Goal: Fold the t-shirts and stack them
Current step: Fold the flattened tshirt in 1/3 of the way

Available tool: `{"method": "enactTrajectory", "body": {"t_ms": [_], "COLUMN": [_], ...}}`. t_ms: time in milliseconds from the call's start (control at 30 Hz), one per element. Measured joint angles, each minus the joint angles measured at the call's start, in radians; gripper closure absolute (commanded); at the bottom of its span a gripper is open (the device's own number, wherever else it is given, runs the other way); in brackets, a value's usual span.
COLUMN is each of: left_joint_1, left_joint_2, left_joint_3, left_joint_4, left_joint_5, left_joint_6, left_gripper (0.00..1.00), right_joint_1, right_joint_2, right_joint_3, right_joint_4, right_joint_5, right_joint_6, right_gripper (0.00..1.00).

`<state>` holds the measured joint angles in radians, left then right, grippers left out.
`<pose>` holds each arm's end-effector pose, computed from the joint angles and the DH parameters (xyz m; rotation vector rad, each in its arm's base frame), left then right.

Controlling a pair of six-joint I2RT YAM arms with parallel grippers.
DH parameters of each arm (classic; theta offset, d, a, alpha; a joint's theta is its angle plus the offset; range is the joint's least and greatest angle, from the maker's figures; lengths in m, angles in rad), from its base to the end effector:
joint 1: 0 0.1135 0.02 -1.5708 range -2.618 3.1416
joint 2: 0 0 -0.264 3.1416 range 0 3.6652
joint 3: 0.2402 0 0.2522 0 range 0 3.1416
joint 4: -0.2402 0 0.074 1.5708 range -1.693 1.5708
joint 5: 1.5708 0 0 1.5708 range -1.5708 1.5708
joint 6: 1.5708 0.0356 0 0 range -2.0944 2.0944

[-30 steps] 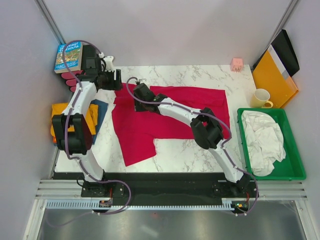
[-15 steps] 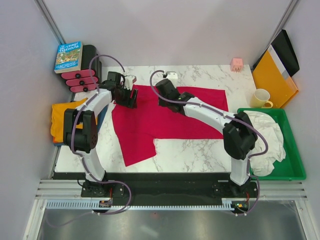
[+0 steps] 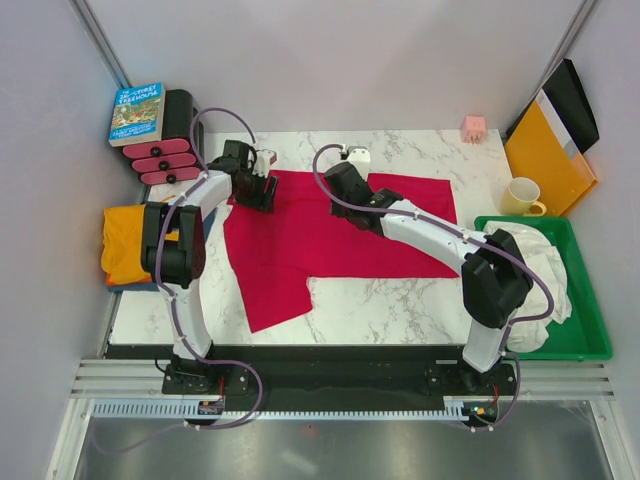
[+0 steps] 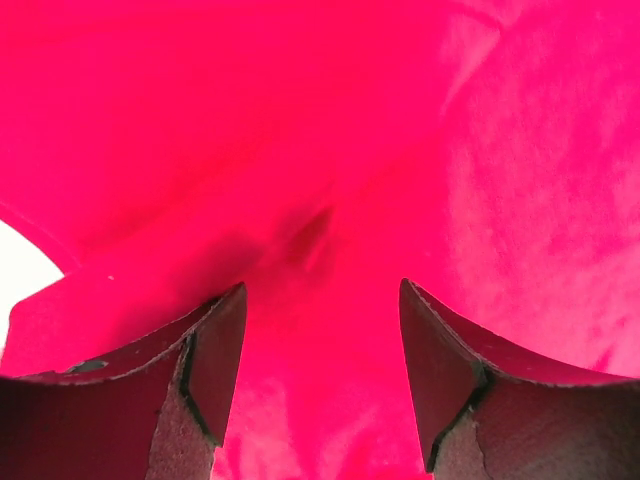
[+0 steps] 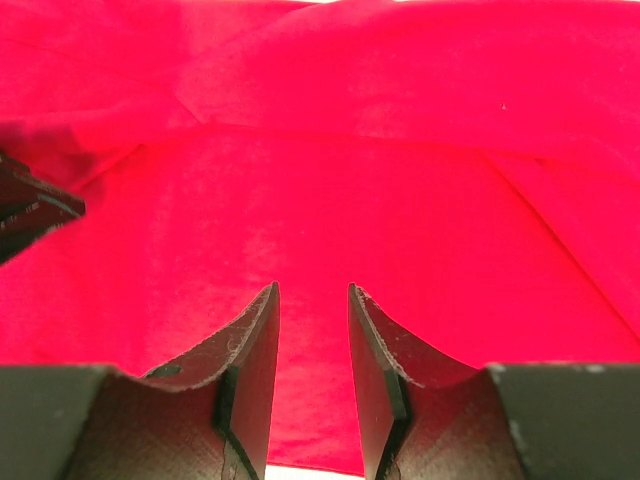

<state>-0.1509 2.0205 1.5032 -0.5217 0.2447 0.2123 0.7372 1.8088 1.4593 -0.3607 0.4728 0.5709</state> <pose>0.4262 -0.0735 0.1887 0.5527 2.5300 -0.2965 0.3167 0.2657 0.2736 0.0593 2.1958 0.1923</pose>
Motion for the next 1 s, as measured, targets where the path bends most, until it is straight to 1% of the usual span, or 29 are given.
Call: {"method": "enactTrajectory", "body": {"t_ms": [133,233,267,400,567,633,700,767,833,933,1000], "left_joint_1": [-0.001,-0.002,-0.002,-0.002,-0.002,-0.002,-0.002,-0.002,-0.002,-0.002,-0.002], "left_joint_2": [0.039,0.064,0.071,0.089,0.092,0.092,0.092,0.092,0.092,0.092,0.092], "left_joint_3": [0.044,0.056,0.056,0.056,0.056,0.056,0.056,0.056,0.056,0.056,0.056], "left_joint_4": [0.005,0.006,0.005,0.003,0.005,0.005,0.005,0.005,0.005,0.005,0.005], "left_joint_5": [-0.01,-0.019,-0.022,-0.03,-0.033,-0.033,-0.034,-0.034,-0.033,-0.032,-0.033], "left_joint_6": [0.004,0.009,0.011,0.016,0.022,0.022,0.022,0.023,0.023,0.023,0.023], "left_gripper": [0.33,0.38,0.4,0.56,0.6,0.63,0.62,0.55,0.51,0.5,0.51], "right_joint_1": [-0.001,-0.001,-0.001,-0.002,-0.002,-0.002,-0.002,-0.002,-0.002,-0.002,-0.002], "right_joint_2": [0.0,0.0,0.0,-0.001,-0.002,-0.002,-0.002,-0.002,-0.002,-0.006,-0.01], "right_joint_3": [-0.01,-0.02,-0.024,-0.039,-0.052,-0.056,-0.06,-0.066,-0.072,-0.09,-0.098], "right_joint_4": [0.002,0.002,0.002,0.002,0.001,0.001,0.002,0.003,0.003,0.003,0.002], "right_joint_5": [0.001,0.002,0.005,0.008,0.014,0.015,0.015,0.014,0.014,0.014,0.014], "right_joint_6": [0.002,0.002,0.002,0.002,0.009,0.012,0.015,0.021,0.026,0.034,0.037], "right_gripper": [0.59,0.59,0.6,0.6,0.61,0.61,0.61,0.61,0.62,0.61,0.62]}}
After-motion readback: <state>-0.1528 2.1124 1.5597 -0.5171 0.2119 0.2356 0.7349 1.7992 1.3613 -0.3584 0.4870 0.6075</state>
